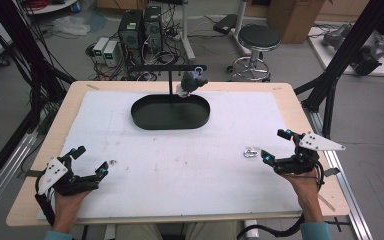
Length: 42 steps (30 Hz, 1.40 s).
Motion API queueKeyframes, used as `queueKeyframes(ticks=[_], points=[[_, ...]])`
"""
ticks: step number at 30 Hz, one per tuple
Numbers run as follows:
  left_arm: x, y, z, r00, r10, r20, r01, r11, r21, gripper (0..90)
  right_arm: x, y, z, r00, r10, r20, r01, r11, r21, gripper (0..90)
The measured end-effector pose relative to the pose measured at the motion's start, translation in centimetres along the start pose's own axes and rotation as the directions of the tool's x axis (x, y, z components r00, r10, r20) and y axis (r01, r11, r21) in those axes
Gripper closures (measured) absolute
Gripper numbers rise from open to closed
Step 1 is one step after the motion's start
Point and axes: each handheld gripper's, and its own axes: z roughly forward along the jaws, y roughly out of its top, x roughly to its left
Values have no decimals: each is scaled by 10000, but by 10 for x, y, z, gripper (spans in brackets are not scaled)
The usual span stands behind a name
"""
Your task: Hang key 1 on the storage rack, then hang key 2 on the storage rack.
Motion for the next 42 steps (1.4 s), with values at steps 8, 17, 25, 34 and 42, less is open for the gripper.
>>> queueKeyframes(ticks=[8,17,25,34,42], points=[[-1,0,0,9999,111,3,-111,9999,-10,17,2,-10,-3,9999,133,104,-133,9999,-21,7],[-1,0,0,9999,117,10,-117,9999,-9,17,-1,-7,-1,9999,154,-74,-153,9999,35,7],[-1,0,0,9999,117,12,-117,9999,-14,17,-8,-1,4,9962,-616,-607,646,9968,472,7],[-1,0,0,9999,113,28,-113,9999,-17,17,-19,10,17,9904,-1070,-872,1228,9715,2029,8],[0,0,0,9999,109,30,-109,9999,8,17,-30,13,29,9872,-1147,-1109,1425,9467,2890,16]])
